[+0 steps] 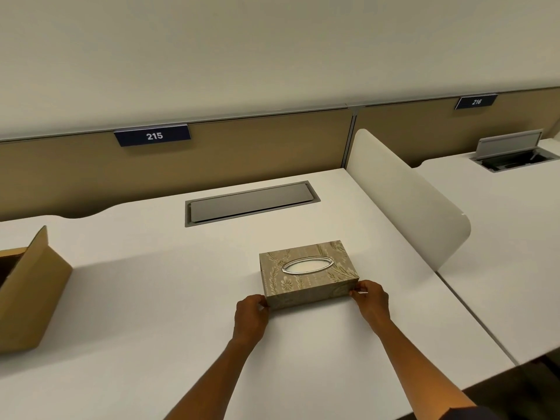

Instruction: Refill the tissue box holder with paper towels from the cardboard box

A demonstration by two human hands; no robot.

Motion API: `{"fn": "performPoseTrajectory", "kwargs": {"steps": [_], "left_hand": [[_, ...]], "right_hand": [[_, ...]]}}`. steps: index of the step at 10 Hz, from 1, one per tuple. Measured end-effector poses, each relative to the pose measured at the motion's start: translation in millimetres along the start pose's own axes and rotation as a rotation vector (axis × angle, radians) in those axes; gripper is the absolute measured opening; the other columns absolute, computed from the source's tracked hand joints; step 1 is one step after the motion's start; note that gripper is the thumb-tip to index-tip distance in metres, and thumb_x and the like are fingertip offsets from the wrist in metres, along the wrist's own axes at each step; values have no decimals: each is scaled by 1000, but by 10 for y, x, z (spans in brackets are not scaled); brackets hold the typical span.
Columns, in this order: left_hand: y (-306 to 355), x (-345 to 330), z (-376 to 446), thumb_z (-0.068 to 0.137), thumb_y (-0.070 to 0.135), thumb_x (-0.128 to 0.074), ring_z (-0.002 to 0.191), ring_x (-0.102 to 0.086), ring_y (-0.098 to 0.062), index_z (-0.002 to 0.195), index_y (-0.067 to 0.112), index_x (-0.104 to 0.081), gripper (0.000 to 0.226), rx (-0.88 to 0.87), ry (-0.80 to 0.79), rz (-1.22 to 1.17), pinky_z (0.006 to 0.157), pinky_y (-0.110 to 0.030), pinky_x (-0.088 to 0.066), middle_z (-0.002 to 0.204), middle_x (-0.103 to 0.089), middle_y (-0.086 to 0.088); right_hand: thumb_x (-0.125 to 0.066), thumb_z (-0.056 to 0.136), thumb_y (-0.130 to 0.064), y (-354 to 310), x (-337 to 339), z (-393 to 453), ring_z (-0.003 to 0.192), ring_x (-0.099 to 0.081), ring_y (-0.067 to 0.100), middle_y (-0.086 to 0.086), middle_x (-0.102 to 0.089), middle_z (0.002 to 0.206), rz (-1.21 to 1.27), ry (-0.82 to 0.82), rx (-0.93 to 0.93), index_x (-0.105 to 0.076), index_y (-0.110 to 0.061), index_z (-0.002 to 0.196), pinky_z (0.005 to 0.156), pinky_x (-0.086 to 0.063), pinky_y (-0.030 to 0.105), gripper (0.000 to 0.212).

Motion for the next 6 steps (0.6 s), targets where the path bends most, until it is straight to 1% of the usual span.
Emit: {"fn": "performPoseTrajectory", "kwargs": {"steps": [1,2,3,4,5,6], "left_hand": [[33,11,-35,82,-1,-57,89,-68,-29,91,2,-73,19,-15,25,52,73,-35,-51,94,-75,-11],[55,-2,-53,83,0,-56,91,-66,-32,89,1,-71,15,-17,14,97,73,-37,-49,96,-73,-14],[51,-5,-61,85,2,-57,93,-66,-32,91,0,-71,15,-14,4,114,76,-39,-51,98,-73,-14],[42,12,-78,86,4,-58,100,-66,-30,98,3,-72,19,1,-19,118,80,-34,-50,105,-73,-13],[16,-5,-125,90,7,-56,112,-62,-29,112,5,-68,26,-48,-50,158,90,-32,-48,118,-70,-14],[-48,50,-178,94,14,-54,131,-49,-27,134,9,-54,40,-41,-43,192,108,-33,-38,139,-57,-10]], "right_hand": [[-71,84,-8,17,-11,-7,101,-66,34,18,-73,106,-1,7,-7,-70,1,105,80,-43,25,23],[-70,85,-8,14,-7,-12,101,-66,35,18,-73,107,-4,5,-17,-70,2,106,81,-43,27,23],[-70,86,-8,10,-8,-15,102,-66,35,19,-72,108,-9,11,-7,-70,2,107,86,-48,32,24],[-70,86,-10,6,-13,-45,102,-65,35,18,-72,108,1,12,-23,-70,2,107,87,-49,34,24],[-71,86,-12,39,-44,-97,100,-65,35,17,-72,107,66,38,-43,-69,0,108,85,-50,35,26],[-72,86,-17,100,5,-186,93,-65,35,18,-70,103,119,140,-71,-63,-2,110,81,-53,38,30]]}}
Point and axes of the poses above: each hand's wrist, its own z-axis towards the middle knuckle, its own x-axis out of the back of the hand, y = z × x, the point moved 10 cm from there along z, towards the middle knuckle
